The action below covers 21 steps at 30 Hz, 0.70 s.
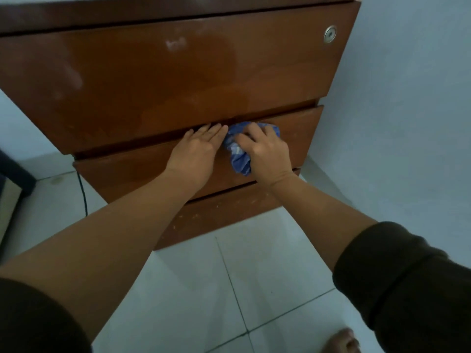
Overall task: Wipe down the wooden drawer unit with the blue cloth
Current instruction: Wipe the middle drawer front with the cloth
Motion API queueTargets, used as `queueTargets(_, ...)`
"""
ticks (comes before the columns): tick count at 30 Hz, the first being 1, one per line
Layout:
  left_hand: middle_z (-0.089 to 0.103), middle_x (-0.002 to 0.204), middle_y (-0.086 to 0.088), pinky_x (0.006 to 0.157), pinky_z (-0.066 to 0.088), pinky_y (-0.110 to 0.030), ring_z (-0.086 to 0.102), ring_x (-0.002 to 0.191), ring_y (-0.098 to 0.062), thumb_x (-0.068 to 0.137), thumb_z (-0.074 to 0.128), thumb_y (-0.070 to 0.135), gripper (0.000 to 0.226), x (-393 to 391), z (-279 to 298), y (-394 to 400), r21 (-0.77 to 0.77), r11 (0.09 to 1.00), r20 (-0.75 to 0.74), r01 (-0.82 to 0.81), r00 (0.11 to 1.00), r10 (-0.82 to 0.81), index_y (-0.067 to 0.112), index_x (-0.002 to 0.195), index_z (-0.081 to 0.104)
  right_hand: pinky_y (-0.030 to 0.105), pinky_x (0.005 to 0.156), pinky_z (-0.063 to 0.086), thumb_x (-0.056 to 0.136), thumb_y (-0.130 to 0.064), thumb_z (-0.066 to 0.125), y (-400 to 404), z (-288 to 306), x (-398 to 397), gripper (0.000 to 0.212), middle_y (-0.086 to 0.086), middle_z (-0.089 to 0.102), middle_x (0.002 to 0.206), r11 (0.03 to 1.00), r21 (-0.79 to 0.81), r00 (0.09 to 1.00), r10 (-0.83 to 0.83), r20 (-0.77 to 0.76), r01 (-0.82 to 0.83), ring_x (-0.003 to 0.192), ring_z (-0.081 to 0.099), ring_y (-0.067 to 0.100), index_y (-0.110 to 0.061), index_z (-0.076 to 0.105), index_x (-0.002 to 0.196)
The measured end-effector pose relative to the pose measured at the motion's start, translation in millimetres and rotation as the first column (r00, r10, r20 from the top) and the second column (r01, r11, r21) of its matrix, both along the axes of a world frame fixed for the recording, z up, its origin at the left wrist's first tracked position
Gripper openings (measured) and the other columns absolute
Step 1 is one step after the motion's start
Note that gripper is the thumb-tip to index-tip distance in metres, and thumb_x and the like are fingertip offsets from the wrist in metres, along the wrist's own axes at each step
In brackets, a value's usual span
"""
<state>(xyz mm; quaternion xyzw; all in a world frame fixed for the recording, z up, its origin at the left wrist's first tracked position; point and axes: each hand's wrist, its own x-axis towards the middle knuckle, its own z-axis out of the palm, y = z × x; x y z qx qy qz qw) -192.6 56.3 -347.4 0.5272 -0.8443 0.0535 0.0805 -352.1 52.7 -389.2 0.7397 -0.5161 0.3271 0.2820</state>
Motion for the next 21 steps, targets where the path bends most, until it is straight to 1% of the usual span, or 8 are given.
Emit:
queueTargets(4, 0.01, 0.159, 0.001, 0.118, 0.006, -0.042, 0.008, 0.146, -0.015, 0.09, 0.041, -0.006, 0.075, -6.9, -11.0, -2.8, -0.031, 0.999, -0.035, -0.017, 0.999, 0.016, 0.021, 0.151, 0.007, 0.029, 0.046, 0.051, 0.075, -0.01, 0.071, -12.5, -40.9, -6.9, 0.006, 0.01, 0.068, 0.088, 0.995, 0.077, 0.998, 0.062, -0.005, -0.062, 0.074, 0.065, 0.032, -0.013, 0.07, 0.08)
queueTargets(8, 0.014, 0.158, -0.001, 0.117, 0.006, -0.044, 0.01, 0.146, -0.017, 0.088, 0.045, -0.007, 0.077, -4.9, -19.1, -4.3, -0.09, 0.996, -0.04, -0.014, 0.999, 0.01, 0.019, 0.151, 0.009, 0.032, 0.04, 0.051, 0.077, -0.01, 0.056, -15.9, -94.1, -6.7, 0.014, 0.011, 0.067, 0.089, 0.981, 0.178, 0.997, 0.077, 0.005, -0.076, 0.076, 0.065, 0.034, -0.012, 0.07, 0.081)
queueTargets(10, 0.017, 0.158, -0.002, 0.116, 0.006, -0.045, 0.012, 0.146, -0.018, 0.086, 0.047, -0.007, 0.079, -4.7, -22.6, -4.9, -0.112, 0.994, -0.038, -0.013, 0.999, 0.009, 0.018, 0.151, 0.01, 0.035, 0.038, 0.051, 0.072, -0.005, 0.068, -16.0, -115.2, -6.7, 0.01, 0.013, 0.067, 0.087, 0.964, 0.257, 0.998, 0.07, -0.002, -0.067, 0.074, 0.065, 0.036, -0.01, 0.069, 0.08)
queueTargets(13, 0.021, 0.157, -0.004, 0.115, 0.008, -0.047, 0.015, 0.145, -0.019, 0.083, 0.048, -0.008, 0.079, -5.7, -26.6, -5.4, -0.14, 0.99, -0.025, -0.008, 1.0, 0.005, 0.016, 0.151, 0.013, 0.035, 0.034, 0.05, 0.054, -0.002, 0.085, -13.9, -133.5, -2.9, 0.026, 0.013, 0.068, 0.083, 0.929, 0.369, 0.999, 0.036, -0.039, -0.019, 0.069, 0.066, 0.037, -0.009, 0.07, 0.074)
queueTargets(15, 0.021, 0.156, -0.004, 0.115, 0.008, -0.047, 0.016, 0.145, -0.02, 0.083, 0.048, -0.007, 0.079, -6.0, -27.0, -5.7, -0.147, 0.989, -0.021, -0.008, 1.0, 0.005, 0.016, 0.15, 0.013, 0.031, 0.033, 0.048, 0.046, 0.0, 0.087, -12.5, -137.0, -1.2, 0.031, 0.013, 0.068, 0.08, 0.903, 0.428, 0.997, 0.012, -0.079, 0.023, 0.063, 0.066, 0.037, -0.009, 0.071, 0.071)
queueTargets(18, 0.017, 0.157, -0.003, 0.116, 0.006, -0.046, 0.012, 0.146, -0.018, 0.085, 0.049, -0.005, 0.081, -6.5, -25.7, -4.5, -0.135, 0.991, -0.003, -0.01, 1.0, 0.01, 0.017, 0.151, 0.008, 0.03, 0.033, 0.049, 0.042, 0.004, 0.087, -10.6, -134.1, -2.8, 0.033, 0.014, 0.065, 0.075, 0.853, 0.522, 0.999, 0.01, -0.039, 0.012, 0.055, 0.065, 0.037, -0.007, 0.071, 0.068)
queueTargets(20, 0.015, 0.158, -0.002, 0.116, 0.005, -0.046, 0.01, 0.146, -0.017, 0.085, 0.048, -0.005, 0.081, -6.2, -24.1, -3.7, -0.118, 0.993, 0.005, -0.011, 1.0, 0.011, 0.018, 0.151, 0.006, 0.026, 0.03, 0.044, 0.033, 0.0, 0.091, -7.2, -123.2, -4.5, 0.038, 0.009, 0.063, 0.069, 0.857, 0.516, 0.999, 0.019, -0.041, 0.005, 0.045, 0.061, 0.031, -0.011, 0.071, 0.063)
queueTargets(21, 0.014, 0.158, -0.001, 0.116, 0.005, -0.045, 0.01, 0.146, -0.017, 0.086, 0.048, -0.004, 0.081, -6.2, -22.4, -2.8, -0.111, 0.994, 0.006, -0.009, 1.0, 0.009, 0.018, 0.151, 0.006, 0.024, 0.029, 0.042, 0.032, -0.003, 0.092, -3.0, -113.9, -5.5, 0.039, 0.007, 0.063, 0.067, 0.871, 0.492, 0.998, 0.025, -0.055, 0.006, 0.044, 0.06, 0.028, -0.013, 0.071, 0.063)
